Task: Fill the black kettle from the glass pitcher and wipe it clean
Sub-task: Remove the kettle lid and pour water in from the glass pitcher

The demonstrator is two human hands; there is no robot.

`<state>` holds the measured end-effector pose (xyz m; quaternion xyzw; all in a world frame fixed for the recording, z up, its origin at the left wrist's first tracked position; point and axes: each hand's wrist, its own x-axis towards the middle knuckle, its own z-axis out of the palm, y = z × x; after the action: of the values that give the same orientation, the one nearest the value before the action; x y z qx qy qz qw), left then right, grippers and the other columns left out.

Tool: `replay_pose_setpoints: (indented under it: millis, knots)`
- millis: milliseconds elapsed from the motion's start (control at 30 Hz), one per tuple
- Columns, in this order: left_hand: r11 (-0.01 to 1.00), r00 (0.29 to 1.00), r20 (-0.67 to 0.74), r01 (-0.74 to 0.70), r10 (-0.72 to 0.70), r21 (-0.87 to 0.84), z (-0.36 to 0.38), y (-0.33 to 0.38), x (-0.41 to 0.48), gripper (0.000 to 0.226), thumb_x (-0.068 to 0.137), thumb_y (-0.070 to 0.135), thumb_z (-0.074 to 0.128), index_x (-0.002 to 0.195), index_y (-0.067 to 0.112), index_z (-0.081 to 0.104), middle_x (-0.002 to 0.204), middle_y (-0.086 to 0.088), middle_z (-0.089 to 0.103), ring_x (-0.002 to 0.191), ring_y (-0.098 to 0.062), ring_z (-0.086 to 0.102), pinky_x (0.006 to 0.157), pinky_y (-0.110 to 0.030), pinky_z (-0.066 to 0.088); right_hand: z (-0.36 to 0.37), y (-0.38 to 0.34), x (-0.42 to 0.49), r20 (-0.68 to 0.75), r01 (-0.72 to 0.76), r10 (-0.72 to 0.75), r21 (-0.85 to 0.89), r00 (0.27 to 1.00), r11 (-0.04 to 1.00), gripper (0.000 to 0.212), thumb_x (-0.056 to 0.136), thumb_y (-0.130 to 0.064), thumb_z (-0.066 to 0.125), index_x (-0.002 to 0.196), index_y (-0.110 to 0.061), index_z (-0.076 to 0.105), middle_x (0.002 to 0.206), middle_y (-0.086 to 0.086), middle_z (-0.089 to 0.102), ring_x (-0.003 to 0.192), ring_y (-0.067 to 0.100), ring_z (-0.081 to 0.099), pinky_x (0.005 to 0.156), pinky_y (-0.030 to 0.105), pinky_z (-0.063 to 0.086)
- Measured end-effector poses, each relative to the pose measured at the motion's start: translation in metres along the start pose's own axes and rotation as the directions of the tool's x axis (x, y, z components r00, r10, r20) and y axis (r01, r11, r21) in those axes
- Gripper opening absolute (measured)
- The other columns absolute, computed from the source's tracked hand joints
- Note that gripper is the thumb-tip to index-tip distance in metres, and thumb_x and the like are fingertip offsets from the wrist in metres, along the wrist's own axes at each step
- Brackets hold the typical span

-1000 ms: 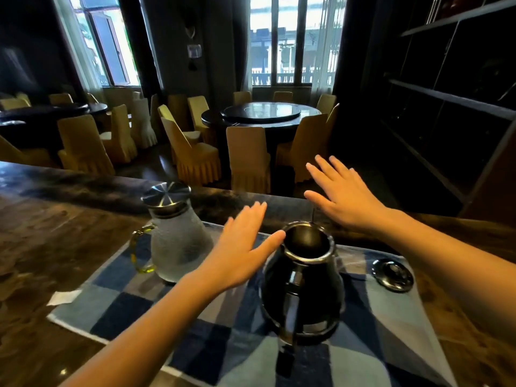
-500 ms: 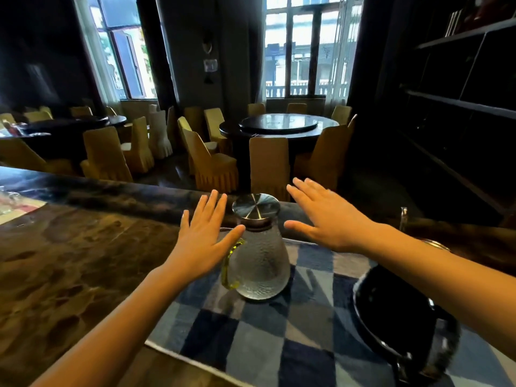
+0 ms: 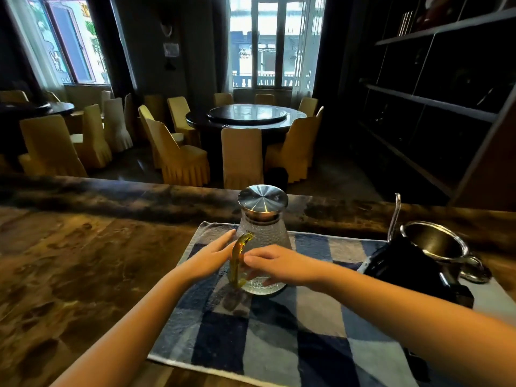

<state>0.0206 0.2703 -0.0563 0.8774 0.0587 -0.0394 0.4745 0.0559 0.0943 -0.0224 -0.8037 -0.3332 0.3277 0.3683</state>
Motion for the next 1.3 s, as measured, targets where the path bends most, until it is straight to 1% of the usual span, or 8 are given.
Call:
replay_pose_setpoints:
  millis: [167,333,467,567,767,967,1133,1300]
  knots:
    - [0.993,1.000,0.018,0.019,-0.017,-0.115,-0.003,-0.011,-0.002,0.055,0.098,0.031,0.041,0.148,0.020,0.024,0.153,-0.006,0.032,0.133,-0.017,0.038,0.103,-0.027,0.035,0.017,-0.005,0.012,0.029,-0.075,0.069,0.372,0.997,0.925,0.039,0.101,-0.040,0.036,0.118,-0.015,0.061,0.124,0.005,0.064,0.112,0.017,0.058,0.096,0.029,0.045]
    - [0.993,0.999,-0.002,0.034,-0.034,-0.113,-0.002,-0.021,-0.009,0.062,0.094,0.037,0.051,0.149,0.023,0.024,0.153,-0.003,0.031,0.138,-0.019,0.035,0.105,-0.027,0.033,0.020,0.002,0.014,-0.007,0.018,-0.017,0.338,1.000,0.941,0.046,0.101,-0.045,0.028,0.097,-0.015,0.062,0.105,0.007,0.069,0.098,0.014,0.064,0.084,0.020,0.050]
    - [0.990,0.999,0.009,0.041,-0.040,-0.134,0.007,-0.036,-0.020,0.092,0.072,0.069,0.061,0.147,0.030,0.026,0.153,0.001,0.034,0.136,-0.019,0.038,0.112,-0.044,0.035,0.018,0.018,0.000,-0.053,0.140,-0.131,0.235,0.990,0.962,0.049,0.101,-0.041,0.025,0.087,-0.009,0.060,0.090,0.006,0.068,0.084,0.010,0.066,0.079,0.015,0.053]
    - [0.987,0.998,-0.051,0.040,-0.048,-0.158,0.023,-0.039,-0.026,0.092,0.070,0.064,0.066,0.146,0.030,0.027,0.150,0.004,0.039,0.135,-0.018,0.040,0.112,-0.041,0.036,0.012,0.032,-0.015,-0.084,0.180,-0.164,0.245,0.983,0.953,0.051,0.101,-0.037,0.025,0.075,-0.009,0.058,0.079,0.010,0.065,0.075,0.015,0.064,0.075,0.020,0.052]
    - [0.995,0.978,-0.209,-0.023,0.002,-0.095,0.051,-0.029,-0.025,0.086,0.075,0.040,0.074,0.145,0.025,0.025,0.147,0.000,0.038,0.130,-0.014,0.039,0.101,-0.026,0.034,0.000,0.056,-0.028,-0.165,0.142,-0.098,0.275,0.981,0.951,0.060,0.102,-0.032,0.021,0.056,-0.009,0.051,0.058,0.006,0.054,0.055,0.014,0.054,0.062,0.024,0.046]
    - [0.996,0.953,-0.301,-0.016,-0.011,-0.088,0.074,-0.016,-0.034,0.123,0.050,0.063,0.078,0.148,0.026,0.013,0.150,0.000,0.033,0.133,-0.015,0.038,0.110,-0.036,0.036,-0.009,0.069,-0.037,-0.262,0.168,-0.058,0.419,0.963,0.892,0.048,0.100,-0.024,0.032,0.060,-0.008,0.052,0.048,0.003,0.036,0.047,0.016,0.035,0.050,0.023,0.036]
    - [0.995,0.935,-0.349,0.024,-0.057,-0.098,0.083,-0.008,-0.040,0.114,0.061,0.056,0.079,0.149,0.024,0.013,0.152,0.000,0.031,0.136,-0.018,0.036,0.112,-0.040,0.034,-0.005,0.070,-0.034,-0.521,0.264,0.039,0.495,0.853,0.827,0.048,0.096,-0.030,0.049,0.051,-0.016,0.039,0.046,-0.002,0.031,0.041,0.009,0.029,0.044,0.022,0.025]
    - [0.983,0.929,-0.355,0.042,-0.103,-0.176,0.091,0.008,-0.046,0.116,0.055,0.068,0.074,0.148,0.025,0.018,0.150,-0.002,0.036,0.133,-0.018,0.041,0.110,-0.040,0.037,-0.020,0.056,-0.034,-0.565,0.326,0.001,0.478,0.825,0.815,0.051,0.095,-0.028,0.053,0.048,-0.019,0.036,0.046,-0.005,0.030,0.041,0.006,0.026,0.043,0.020,0.022]
